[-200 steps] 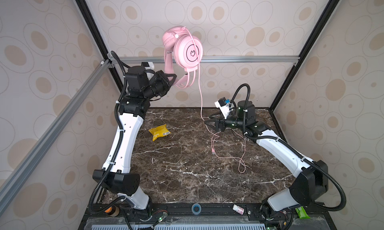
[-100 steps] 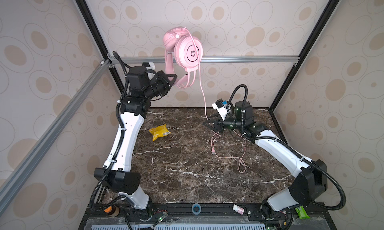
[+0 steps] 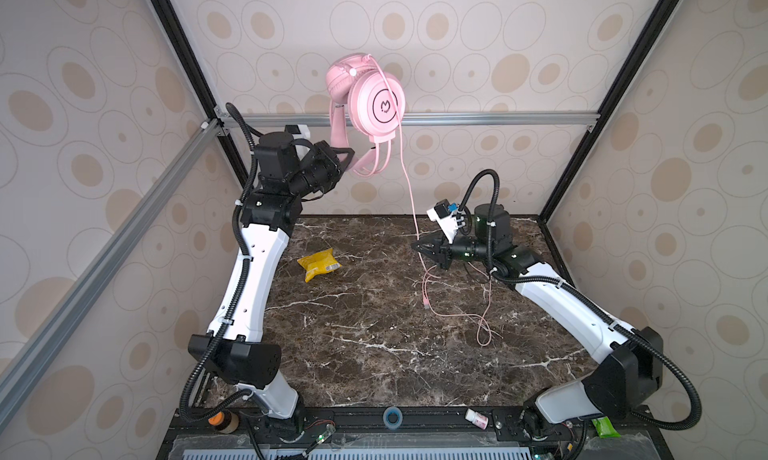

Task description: Wrap the headphones

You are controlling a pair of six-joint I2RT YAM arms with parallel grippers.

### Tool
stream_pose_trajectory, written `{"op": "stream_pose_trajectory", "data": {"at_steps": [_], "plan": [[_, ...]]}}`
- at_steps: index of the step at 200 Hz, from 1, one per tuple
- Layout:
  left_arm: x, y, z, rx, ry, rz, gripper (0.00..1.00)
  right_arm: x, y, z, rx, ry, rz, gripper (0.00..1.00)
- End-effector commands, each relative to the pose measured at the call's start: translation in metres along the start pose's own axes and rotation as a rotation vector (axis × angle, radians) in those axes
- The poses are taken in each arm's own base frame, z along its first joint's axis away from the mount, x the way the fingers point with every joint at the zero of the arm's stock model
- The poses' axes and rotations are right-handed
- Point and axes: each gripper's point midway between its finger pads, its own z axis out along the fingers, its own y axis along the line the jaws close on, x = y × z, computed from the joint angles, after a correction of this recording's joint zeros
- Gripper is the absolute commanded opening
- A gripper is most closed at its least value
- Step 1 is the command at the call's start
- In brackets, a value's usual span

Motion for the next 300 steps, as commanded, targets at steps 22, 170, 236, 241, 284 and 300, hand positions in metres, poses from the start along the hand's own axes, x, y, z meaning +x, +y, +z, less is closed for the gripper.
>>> {"op": "stream_pose_trajectory", "data": {"at_steps": [22,170,236,241,284,300], "plan": [[-0.027,-0.033,-0.007,0.076,-0.139,-0.004,0.00,0.015,0.010,-0.033,0.106,0.078,0.035,0.00],[-0.024,0.046,-0.018,-0.327,-0.174,0.250,0.00,-0.078,0.006,-0.145,0.564,0.163,-0.203,0.00],[-0.026,0.062,-0.024,-0.447,-0.116,0.577,0.00,-0.096,-0.031,-0.180,0.779,0.201,-0.085,0.00],[-0.025,0.066,-0.025,-0.468,-0.104,0.600,0.00,-0.097,-0.034,-0.181,0.789,0.205,-0.080,0.00],[-0.022,0.093,-0.041,-0.608,-0.076,0.681,0.00,-0.099,-0.036,-0.180,0.787,0.208,-0.101,0.00],[-0.024,0.099,-0.042,-0.634,-0.084,0.673,0.00,-0.091,-0.036,-0.185,0.811,0.221,-0.092,0.00]]}}
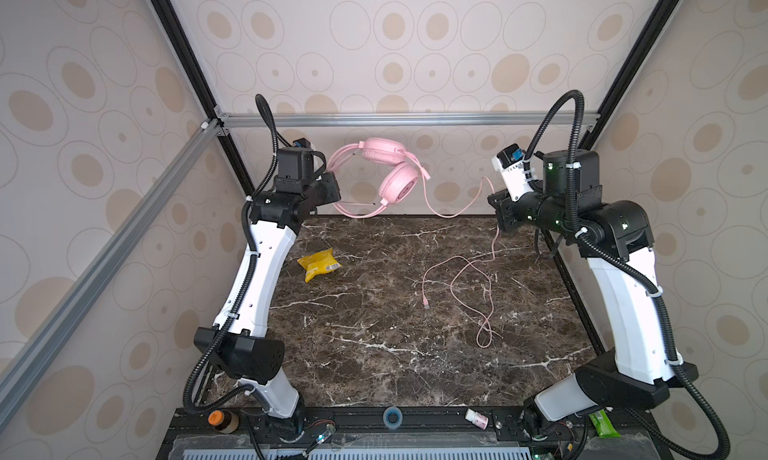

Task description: Wrap the headphones

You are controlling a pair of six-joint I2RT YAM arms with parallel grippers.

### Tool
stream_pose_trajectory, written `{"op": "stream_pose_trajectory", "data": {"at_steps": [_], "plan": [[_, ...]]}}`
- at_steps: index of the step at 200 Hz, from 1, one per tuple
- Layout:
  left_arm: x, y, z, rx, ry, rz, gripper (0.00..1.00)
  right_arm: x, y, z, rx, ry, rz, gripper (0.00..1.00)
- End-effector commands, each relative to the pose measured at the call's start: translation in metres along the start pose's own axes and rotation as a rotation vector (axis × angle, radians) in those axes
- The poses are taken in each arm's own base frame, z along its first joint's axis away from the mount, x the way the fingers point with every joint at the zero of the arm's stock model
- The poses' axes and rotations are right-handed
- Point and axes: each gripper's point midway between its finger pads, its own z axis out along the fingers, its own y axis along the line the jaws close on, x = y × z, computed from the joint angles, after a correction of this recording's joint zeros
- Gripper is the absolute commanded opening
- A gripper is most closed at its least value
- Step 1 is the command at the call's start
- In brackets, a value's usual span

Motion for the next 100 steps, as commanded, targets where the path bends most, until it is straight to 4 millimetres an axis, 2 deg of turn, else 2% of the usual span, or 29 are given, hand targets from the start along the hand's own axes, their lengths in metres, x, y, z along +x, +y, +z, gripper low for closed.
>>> {"op": "stream_pose_trajectory", "data": {"at_steps": [1,14,30,55,77,81,100], "plan": [[-0.020,0.002,-0.025,-0.028,-0.084,0.031,0.00,0.014,-0.006,-0.011,0.039,0.034,0.000,0.00],[-0.018,0.005,-0.023,-0.044,-0.081,0.037,0.00,0.020,-0.013,-0.015,0.084,0.042,0.017,0.00],[-0.016,0.002,-0.020,-0.048,-0.076,0.070,0.00,0.030,-0.034,-0.021,0.198,0.086,0.050,0.00],[-0.010,-0.021,-0.021,-0.015,-0.073,0.192,0.00,0.040,-0.064,-0.028,0.275,0.143,0.146,0.00],[0.003,-0.044,-0.022,0.021,-0.060,0.293,0.00,0.041,-0.067,-0.022,0.271,0.148,0.163,0.00],[0.007,-0.048,-0.021,0.024,-0.055,0.308,0.00,0.034,-0.068,-0.027,0.274,0.121,0.166,0.00],[0.028,-0.061,-0.017,0.015,-0.018,0.391,0.00,0.029,-0.067,-0.017,0.252,0.127,0.177,0.00]]}}
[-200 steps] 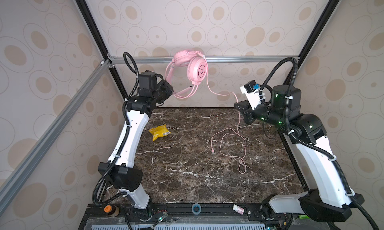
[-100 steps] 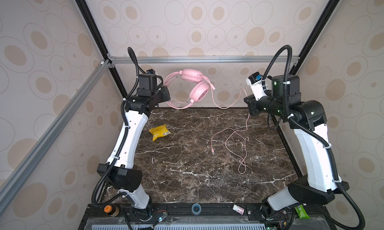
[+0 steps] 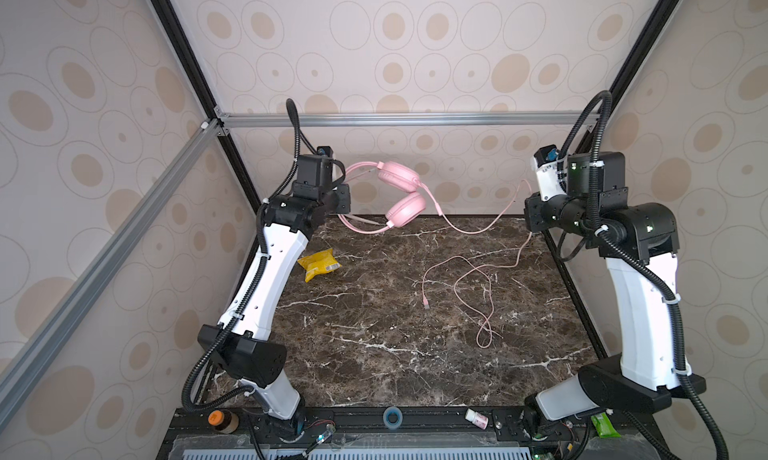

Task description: Wrap the headphones

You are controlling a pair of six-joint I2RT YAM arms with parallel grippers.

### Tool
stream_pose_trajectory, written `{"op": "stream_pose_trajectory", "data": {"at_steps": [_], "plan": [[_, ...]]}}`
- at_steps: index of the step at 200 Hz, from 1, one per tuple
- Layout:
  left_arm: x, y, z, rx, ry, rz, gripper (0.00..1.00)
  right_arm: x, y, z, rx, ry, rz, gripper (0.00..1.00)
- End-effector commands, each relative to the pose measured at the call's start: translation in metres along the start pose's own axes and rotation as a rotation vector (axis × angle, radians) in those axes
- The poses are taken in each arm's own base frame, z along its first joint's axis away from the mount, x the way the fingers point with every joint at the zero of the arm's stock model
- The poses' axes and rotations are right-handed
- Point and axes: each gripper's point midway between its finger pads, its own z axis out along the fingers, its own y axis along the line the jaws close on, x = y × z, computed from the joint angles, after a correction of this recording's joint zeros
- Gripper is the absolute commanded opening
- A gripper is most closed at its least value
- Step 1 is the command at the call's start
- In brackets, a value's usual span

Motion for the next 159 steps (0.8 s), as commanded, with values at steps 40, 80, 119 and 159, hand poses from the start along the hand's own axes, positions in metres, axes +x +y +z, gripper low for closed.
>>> {"op": "stream_pose_trajectory", "data": {"at_steps": [40,80,119,159], "plan": [[0.012,-0.047,-0.013,0.019,-0.020,0.203,0.00,-0.016,0.026,0.014,-0.144,-0.008,0.011,0.00],[0.009,-0.068,-0.015,0.122,-0.037,0.226,0.00,-0.029,0.050,0.006,-0.287,-0.081,-0.018,0.00],[0.027,-0.101,-0.015,0.224,-0.004,0.289,0.00,-0.071,0.054,-0.011,-0.326,-0.267,-0.038,0.00],[0.042,-0.097,-0.007,0.183,0.039,0.312,0.00,-0.101,0.076,-0.024,-0.404,-0.386,-0.098,0.00]]}}
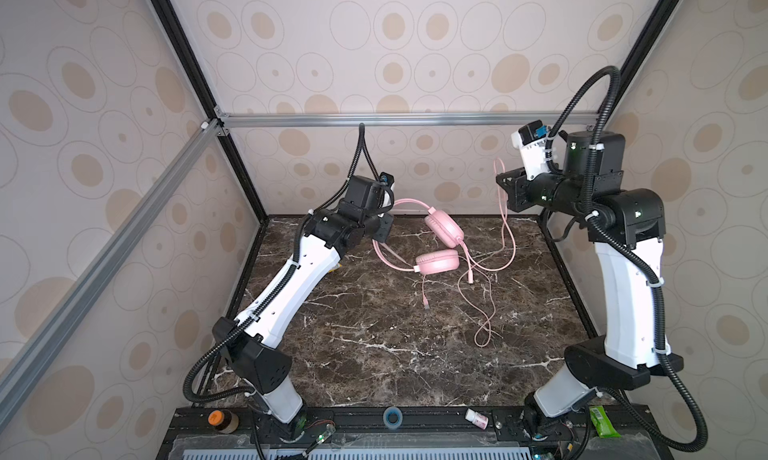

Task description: Wrap the headphones

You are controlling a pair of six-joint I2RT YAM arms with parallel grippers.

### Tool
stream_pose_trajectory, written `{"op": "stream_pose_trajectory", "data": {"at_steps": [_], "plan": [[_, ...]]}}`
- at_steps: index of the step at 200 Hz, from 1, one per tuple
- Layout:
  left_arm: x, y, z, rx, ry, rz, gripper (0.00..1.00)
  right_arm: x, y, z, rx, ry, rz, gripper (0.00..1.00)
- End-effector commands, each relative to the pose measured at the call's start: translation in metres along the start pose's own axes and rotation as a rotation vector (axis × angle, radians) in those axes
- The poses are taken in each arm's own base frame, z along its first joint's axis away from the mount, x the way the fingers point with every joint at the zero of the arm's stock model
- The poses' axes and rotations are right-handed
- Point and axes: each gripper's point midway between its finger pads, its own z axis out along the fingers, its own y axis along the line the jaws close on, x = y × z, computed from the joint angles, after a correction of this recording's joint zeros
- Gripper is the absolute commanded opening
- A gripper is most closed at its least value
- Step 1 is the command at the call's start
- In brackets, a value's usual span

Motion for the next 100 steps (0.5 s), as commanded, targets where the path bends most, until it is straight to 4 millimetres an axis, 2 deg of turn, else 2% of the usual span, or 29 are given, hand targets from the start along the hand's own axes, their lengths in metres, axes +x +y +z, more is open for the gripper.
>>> {"op": "stream_pose_trajectory", "data": {"at_steps": [1,25,56,75,100], "plan": [[-0.013,-0.002,-0.009,0.011,-0.054,0.003,0.00,-0.031,0.020,-0.003,-0.077,-0.119,-0.073,0.00],[-0.004,-0.010,-0.005,0.035,-0.034,0.025,0.00,-0.052,0.034,-0.009,-0.130,-0.206,-0.116,0.00],[0.000,-0.028,-0.003,0.087,-0.036,0.051,0.00,-0.082,0.043,-0.019,-0.157,-0.332,-0.133,0.00],[-0.007,-0.039,-0.006,0.112,-0.064,0.061,0.00,-0.089,0.051,-0.019,-0.191,-0.366,-0.142,0.00],[-0.012,-0.045,-0.006,0.115,-0.082,0.062,0.00,-0.092,0.069,-0.019,-0.243,-0.382,-0.178,0.00]]}}
